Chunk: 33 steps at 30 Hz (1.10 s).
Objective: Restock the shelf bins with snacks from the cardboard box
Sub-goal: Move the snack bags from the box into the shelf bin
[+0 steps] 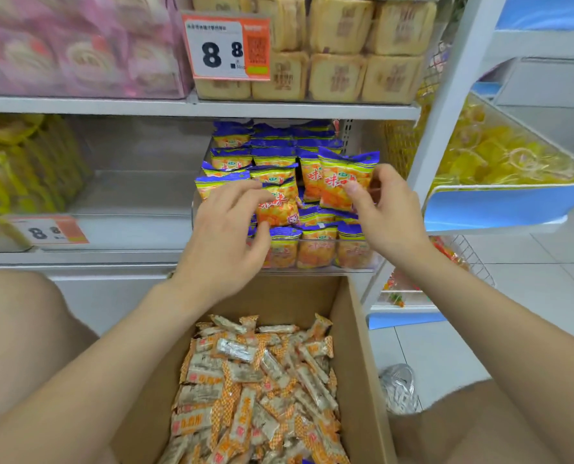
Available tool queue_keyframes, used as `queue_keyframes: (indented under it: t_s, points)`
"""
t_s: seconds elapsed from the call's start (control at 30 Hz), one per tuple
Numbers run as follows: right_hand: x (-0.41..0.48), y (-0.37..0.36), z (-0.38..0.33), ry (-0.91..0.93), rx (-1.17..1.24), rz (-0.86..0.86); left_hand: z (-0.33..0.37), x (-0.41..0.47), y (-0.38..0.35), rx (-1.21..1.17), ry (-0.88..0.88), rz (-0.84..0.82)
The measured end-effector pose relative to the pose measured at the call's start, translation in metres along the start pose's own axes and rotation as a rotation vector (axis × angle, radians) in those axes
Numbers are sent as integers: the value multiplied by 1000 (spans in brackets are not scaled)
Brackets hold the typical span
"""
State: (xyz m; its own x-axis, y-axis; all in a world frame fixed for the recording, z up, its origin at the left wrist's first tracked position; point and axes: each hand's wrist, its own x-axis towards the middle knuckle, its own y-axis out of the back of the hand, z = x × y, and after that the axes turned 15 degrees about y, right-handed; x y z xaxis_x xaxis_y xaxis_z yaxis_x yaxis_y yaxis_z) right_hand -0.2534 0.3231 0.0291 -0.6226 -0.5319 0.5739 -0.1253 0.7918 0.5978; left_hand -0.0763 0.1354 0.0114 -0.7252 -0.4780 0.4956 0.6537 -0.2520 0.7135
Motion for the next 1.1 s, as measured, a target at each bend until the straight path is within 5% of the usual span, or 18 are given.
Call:
queue_keyframes:
  t_s: [0.4, 0.57, 0.7, 0.87, 1.1]
  points:
    - [16, -43, 17, 27, 36, -123, -6, -2, -19, 404, -62, -221]
    - [25, -35, 12, 77, 70, 132, -6, 0, -19, 422, -68, -225]
    - [24, -40, 12, 59, 32, 6, -5, 0, -21, 455, -61, -238]
    - [24, -41, 14, 35, 20, 123, -3, -1, -21, 457, -62, -240]
    - [29, -38, 20, -82, -63, -131, -2, -2, -22, 434, -72, -223]
